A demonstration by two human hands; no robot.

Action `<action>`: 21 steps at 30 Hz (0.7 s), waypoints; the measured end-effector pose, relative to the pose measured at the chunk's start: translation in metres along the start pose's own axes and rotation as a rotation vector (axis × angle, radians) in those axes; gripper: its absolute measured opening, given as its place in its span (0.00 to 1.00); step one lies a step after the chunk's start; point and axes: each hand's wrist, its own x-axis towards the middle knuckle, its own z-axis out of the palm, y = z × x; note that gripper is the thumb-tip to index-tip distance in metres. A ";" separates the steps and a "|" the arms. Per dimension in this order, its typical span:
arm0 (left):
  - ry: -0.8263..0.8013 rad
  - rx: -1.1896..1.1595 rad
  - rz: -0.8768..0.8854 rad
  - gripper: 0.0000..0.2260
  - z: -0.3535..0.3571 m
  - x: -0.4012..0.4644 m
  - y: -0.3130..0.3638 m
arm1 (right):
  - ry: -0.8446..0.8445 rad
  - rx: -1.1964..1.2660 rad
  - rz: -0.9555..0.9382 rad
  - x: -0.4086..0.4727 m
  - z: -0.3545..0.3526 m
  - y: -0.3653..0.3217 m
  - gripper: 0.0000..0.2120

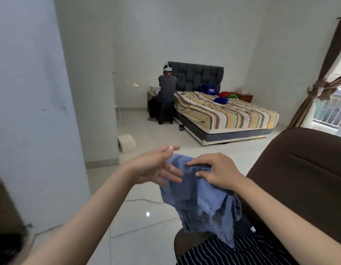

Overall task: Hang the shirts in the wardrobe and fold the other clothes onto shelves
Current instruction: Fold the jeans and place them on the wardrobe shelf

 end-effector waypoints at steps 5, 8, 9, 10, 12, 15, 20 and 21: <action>0.181 -0.262 -0.252 0.28 -0.010 0.025 -0.049 | 0.026 0.042 -0.298 0.024 0.050 -0.004 0.18; 0.442 -0.391 -0.231 0.14 -0.015 0.033 -0.068 | 0.074 0.109 -0.421 0.034 0.077 -0.008 0.17; 0.542 -0.399 -0.219 0.14 -0.017 0.033 -0.075 | 0.075 0.138 -0.434 0.038 0.087 -0.010 0.16; 0.631 -0.412 -0.205 0.15 -0.017 0.034 -0.082 | 0.077 0.169 -0.437 0.040 0.096 -0.011 0.15; 0.795 -0.442 -0.180 0.15 -0.019 0.032 -0.094 | 0.072 0.262 -0.433 0.043 0.113 -0.011 0.14; 0.889 -0.450 -0.115 0.12 -0.021 0.022 -0.106 | -0.029 0.483 -0.396 0.046 0.132 -0.010 0.10; 1.046 -0.364 0.058 0.15 -0.029 0.001 -0.123 | -0.182 0.943 0.130 0.055 0.154 -0.017 0.04; 1.067 -0.349 0.097 0.15 -0.032 -0.004 -0.127 | -0.219 1.002 0.298 0.060 0.161 -0.019 0.05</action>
